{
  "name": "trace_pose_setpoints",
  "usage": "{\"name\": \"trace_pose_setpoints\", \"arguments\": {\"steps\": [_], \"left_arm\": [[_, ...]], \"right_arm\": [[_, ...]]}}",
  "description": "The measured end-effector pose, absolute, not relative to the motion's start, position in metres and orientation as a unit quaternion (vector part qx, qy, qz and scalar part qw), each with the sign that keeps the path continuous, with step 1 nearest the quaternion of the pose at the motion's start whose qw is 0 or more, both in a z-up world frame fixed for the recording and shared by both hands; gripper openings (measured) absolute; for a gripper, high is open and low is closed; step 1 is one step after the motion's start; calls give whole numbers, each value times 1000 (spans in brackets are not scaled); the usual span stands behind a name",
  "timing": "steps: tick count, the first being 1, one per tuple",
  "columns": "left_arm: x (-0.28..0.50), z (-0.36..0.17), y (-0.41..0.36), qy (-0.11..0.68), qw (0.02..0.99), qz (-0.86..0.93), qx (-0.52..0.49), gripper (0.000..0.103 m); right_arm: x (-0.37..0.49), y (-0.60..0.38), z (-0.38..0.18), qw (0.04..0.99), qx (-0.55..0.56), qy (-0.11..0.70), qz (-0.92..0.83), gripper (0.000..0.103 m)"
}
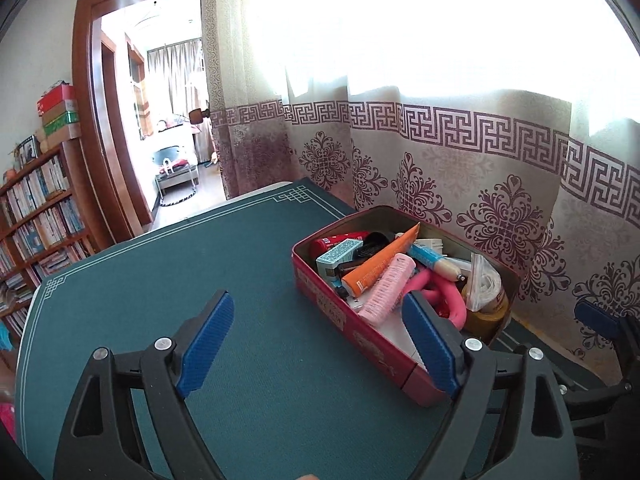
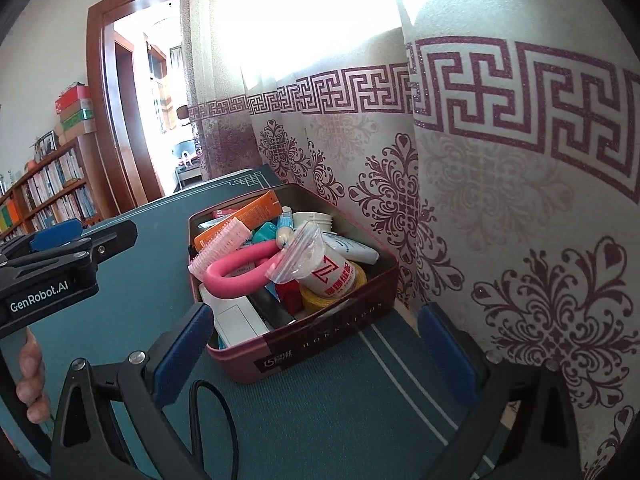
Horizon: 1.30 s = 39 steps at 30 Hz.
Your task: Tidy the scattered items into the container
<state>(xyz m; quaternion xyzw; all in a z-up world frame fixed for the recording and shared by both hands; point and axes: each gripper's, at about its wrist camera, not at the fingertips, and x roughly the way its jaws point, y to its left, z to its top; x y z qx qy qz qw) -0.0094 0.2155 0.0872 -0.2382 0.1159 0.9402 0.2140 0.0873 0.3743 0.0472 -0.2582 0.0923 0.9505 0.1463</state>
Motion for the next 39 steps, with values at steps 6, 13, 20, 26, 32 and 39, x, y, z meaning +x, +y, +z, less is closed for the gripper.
{"name": "trace_pose_setpoints", "arguments": {"steps": [6,13,20,26,32,39], "left_arm": [[8,88,211,139,189,946,-222,93],[15,87,209,122,214,938,-243,93],[16,87,211,115,224,935,-251,93],[14,86,217,110,231,931,-258,93],[8,85,225,102,248,925,-269,93],[9,82,233,115,248,927,-259,93]], "right_arm": [[94,360,53,138,-255,72,954,102],[105,351,62,130,-247,58,959,102],[111,346,65,127,-249,36,959,102],[108,352,57,128,-259,39,957,102],[105,361,51,132,-265,51,954,102],[102,367,46,134,-272,59,951,102]]}}
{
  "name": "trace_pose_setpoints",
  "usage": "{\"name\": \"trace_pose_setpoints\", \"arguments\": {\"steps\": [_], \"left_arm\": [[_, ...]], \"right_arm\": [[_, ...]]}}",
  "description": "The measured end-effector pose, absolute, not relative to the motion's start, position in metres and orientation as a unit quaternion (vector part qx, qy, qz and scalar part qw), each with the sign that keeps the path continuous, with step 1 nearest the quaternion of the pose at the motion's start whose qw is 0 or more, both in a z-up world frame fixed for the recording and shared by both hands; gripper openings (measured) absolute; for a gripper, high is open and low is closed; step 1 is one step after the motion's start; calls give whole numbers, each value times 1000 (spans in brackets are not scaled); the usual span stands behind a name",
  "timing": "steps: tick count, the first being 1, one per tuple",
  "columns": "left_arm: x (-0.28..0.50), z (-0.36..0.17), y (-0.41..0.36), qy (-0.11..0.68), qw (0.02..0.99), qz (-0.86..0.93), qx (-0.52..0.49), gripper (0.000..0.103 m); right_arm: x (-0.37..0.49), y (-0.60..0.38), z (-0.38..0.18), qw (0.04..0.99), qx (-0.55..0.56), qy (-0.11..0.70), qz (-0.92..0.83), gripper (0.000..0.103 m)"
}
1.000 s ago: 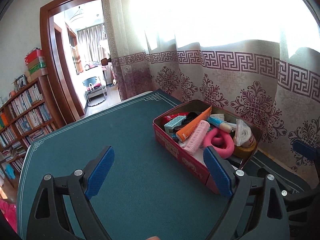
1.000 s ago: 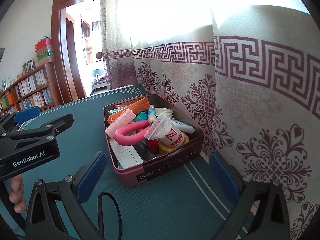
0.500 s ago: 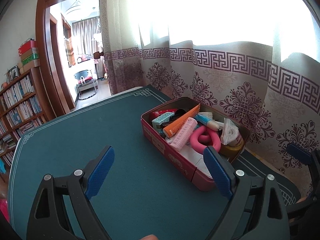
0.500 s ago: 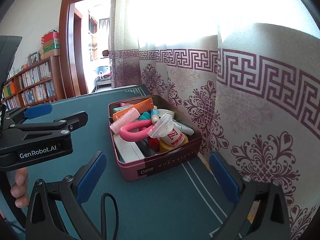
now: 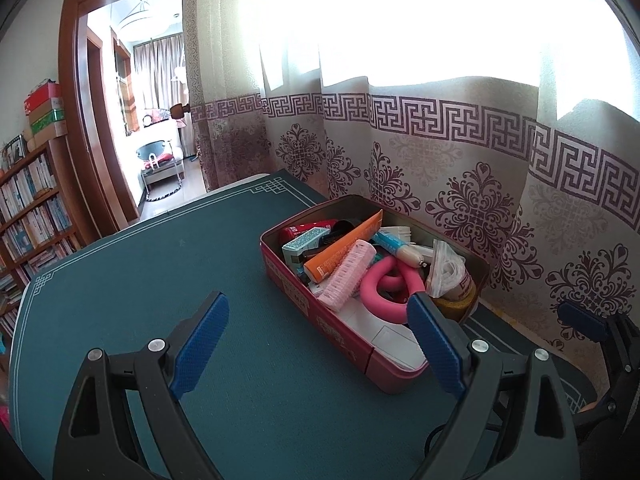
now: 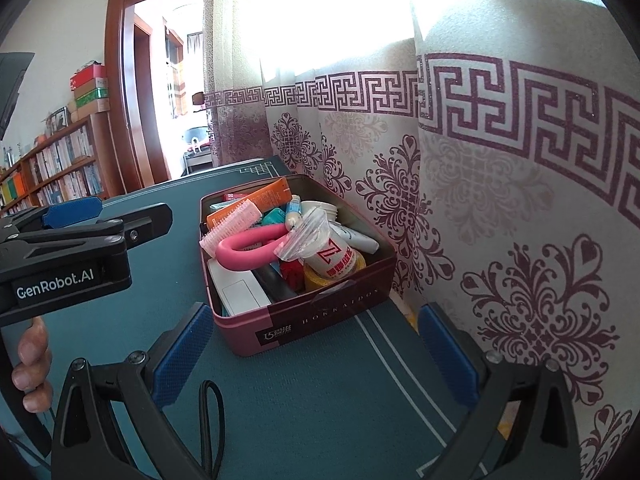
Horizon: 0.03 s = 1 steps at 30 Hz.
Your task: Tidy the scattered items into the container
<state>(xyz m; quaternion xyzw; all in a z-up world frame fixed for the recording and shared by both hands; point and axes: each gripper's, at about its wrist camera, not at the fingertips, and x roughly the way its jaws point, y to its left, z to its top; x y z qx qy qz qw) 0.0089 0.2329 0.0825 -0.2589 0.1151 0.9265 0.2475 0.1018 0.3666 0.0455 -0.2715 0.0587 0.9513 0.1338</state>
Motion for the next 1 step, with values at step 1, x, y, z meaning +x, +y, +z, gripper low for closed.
{"name": "trace_pose_setpoints", "arguments": {"steps": [1], "left_arm": [[8,81,233,117,247,926,-261,93]], "right_arm": [[101,367,45,134,-272,60,951,102]]}}
